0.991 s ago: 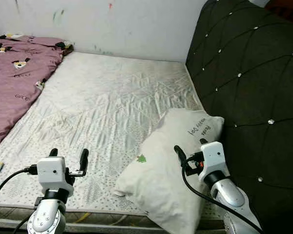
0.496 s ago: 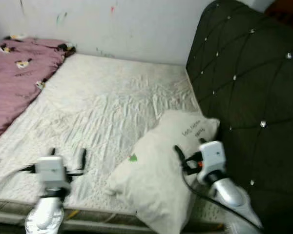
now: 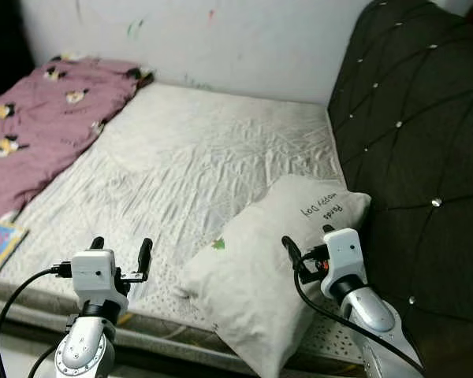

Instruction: Clean up the room

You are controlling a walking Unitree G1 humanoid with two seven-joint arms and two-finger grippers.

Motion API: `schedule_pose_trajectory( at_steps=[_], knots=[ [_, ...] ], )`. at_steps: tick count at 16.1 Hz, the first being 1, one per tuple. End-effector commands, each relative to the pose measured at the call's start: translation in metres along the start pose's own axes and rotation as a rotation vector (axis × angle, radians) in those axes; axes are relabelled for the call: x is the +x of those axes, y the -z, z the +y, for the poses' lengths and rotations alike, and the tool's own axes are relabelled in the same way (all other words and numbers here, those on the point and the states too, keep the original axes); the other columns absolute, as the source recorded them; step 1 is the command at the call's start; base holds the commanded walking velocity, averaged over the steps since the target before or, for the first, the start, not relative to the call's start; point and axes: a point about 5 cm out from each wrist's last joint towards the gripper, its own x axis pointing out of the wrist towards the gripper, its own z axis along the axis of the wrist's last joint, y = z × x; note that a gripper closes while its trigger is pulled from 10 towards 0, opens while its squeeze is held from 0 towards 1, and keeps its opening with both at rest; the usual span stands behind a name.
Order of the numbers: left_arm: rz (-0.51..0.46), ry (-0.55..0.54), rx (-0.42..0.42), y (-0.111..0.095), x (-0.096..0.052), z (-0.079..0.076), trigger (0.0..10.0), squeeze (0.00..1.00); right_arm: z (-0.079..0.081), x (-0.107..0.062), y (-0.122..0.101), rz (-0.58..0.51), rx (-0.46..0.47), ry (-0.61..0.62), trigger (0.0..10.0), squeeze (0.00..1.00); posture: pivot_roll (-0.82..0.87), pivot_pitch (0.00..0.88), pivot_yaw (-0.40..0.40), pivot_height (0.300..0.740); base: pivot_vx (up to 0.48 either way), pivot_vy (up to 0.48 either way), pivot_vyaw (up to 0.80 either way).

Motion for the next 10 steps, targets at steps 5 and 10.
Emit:
schedule_pose_trajectory(
  at_steps=[5, 10],
  knots=[
    [-0.02, 0.017, -0.013, -0.001, 0.006, -0.007, 10.0, 0.0, -0.007, 0.008, -0.008, -0.027, 0.012, 0.019, 10.0, 0.0, 0.02, 0.0, -0.113, 0.74, 0.0, 0.0, 0.0],
    [-0.051, 0.019, -0.025, -0.007, 0.022, -0.01, 10.0, 0.0, 0.0, 0.017, -0.011, -0.041, 0.04, 0.027, 10.0, 0.0, 0.01, 0.0, -0.098, 0.74, 0.0, 0.0, -0.16]
  ],
)
